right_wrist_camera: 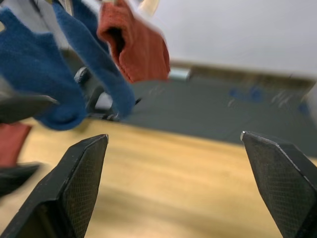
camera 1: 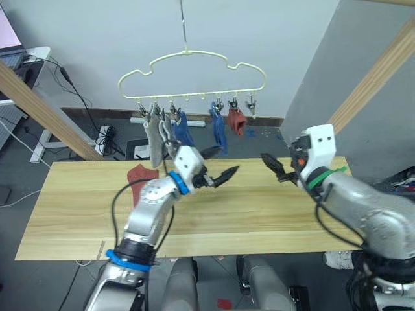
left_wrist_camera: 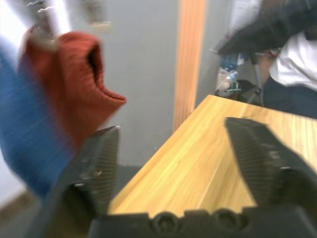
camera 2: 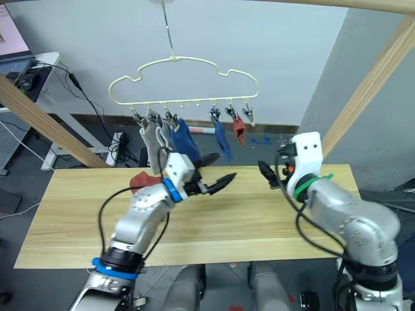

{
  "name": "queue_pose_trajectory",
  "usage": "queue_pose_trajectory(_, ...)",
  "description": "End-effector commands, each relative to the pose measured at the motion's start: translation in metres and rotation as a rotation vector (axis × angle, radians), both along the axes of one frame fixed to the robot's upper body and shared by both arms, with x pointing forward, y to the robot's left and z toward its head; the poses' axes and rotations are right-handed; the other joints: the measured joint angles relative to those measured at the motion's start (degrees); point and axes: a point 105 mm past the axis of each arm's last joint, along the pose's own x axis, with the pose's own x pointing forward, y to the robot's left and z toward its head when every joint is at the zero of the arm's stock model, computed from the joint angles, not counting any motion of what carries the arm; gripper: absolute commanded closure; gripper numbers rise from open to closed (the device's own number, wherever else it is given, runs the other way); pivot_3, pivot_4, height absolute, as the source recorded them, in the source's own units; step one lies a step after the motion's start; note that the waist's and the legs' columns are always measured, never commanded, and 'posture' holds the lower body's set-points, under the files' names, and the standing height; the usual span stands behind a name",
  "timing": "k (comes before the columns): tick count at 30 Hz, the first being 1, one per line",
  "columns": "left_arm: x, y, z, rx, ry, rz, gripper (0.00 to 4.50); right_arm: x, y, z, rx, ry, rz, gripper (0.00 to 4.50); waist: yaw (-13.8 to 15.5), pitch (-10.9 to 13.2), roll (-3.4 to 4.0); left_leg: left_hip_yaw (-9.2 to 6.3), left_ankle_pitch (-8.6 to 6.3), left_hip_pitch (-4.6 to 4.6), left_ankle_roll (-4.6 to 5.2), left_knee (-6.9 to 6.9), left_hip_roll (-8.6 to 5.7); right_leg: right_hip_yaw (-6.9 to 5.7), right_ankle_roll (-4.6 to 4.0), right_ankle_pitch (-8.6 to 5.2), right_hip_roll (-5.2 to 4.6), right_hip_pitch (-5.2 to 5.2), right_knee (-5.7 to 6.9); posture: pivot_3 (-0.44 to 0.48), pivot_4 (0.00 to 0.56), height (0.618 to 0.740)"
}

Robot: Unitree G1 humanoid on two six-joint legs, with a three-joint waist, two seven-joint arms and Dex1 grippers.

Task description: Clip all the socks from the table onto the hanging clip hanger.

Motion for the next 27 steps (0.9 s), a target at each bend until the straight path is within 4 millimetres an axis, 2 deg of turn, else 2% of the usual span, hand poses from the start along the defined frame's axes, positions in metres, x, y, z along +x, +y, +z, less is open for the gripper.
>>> queue_pose_trajectory(1, -0.016, 0.013, 0.033, -0.053, 0.000, -0.042, 0.11, 0.002, 0.015, 0.025, -0.017, -0.213, -0.043, 0.56, 0.2, 0.0, 0.00, 0.00, 0.01, 0.01, -0.02, 0.01, -0.01, 0.00, 0.00, 0.00, -0.01, 0.01, 0.00, 0.130, 0.271, 0.740)
queue_pose_trajectory(4, -0.019, 0.024, 0.052, -0.065, -0.004, -0.027, 0.11, 0.007, 0.016, 0.031, -0.011, -0.287, -0.103, 0.56, 0.9, 0.0, -0.02, 0.02, 0.05, 0.00, -0.08, 0.03, -0.06, 0.00, 0.02, 0.01, -0.09, 0.06, -0.04, 0.130, 0.271, 0.740)
queue_pose_trajectory(5, -0.020, 0.027, 0.057, -0.066, -0.009, -0.021, 0.11, 0.009, 0.015, 0.033, -0.011, -0.310, -0.129, 0.70, 1.1, 0.0, -0.03, 0.03, 0.05, 0.00, -0.08, 0.04, -0.13, -0.01, 0.02, 0.01, -0.16, 0.07, -0.05, 0.153, 0.271, 0.740)
queue_pose_trajectory(7, -0.021, 0.029, 0.065, -0.066, -0.021, -0.014, 0.11, 0.013, 0.016, 0.037, -0.015, -0.344, -0.155, 1.10, 1.8, 0.0, -0.05, 0.08, 0.05, -0.01, -0.09, 0.04, -0.18, 0.02, 0.02, 0.01, -0.22, 0.08, -0.08, 0.159, 0.273, 0.740)
queue_pose_trajectory(10, -0.025, 0.027, 0.070, -0.070, -0.017, -0.021, 0.11, 0.019, 0.022, 0.038, -0.001, -0.356, -0.158, 2.08, 2.3, 0.0, -0.05, 0.10, 0.05, -0.03, -0.09, 0.04, -0.20, 0.03, 0.03, 0.02, -0.25, 0.07, -0.11, 0.175, 0.274, 0.740)
queue_pose_trajectory(15, -0.033, 0.022, 0.076, -0.080, -0.020, -0.036, 0.11, 0.032, 0.027, 0.043, 0.033, -0.382, -0.183, 2.08, 2.9, 0.0, -0.07, 0.08, 0.05, -0.02, -0.09, 0.02, -0.15, 0.00, 0.02, 0.02, -0.24, 0.06, -0.08, 0.201, 0.277, 0.740)
queue_pose_trajectory(27, -0.033, 0.021, 0.079, -0.089, -0.028, -0.025, 0.11, 0.052, 0.036, 0.054, 0.056, -0.421, -0.213, 2.08, 3.5, 0.0, -0.06, 0.09, 0.05, -0.01, -0.09, 0.02, -0.16, 0.01, 0.02, 0.02, -0.24, 0.06, -0.05, 0.215, 0.281, 0.740)
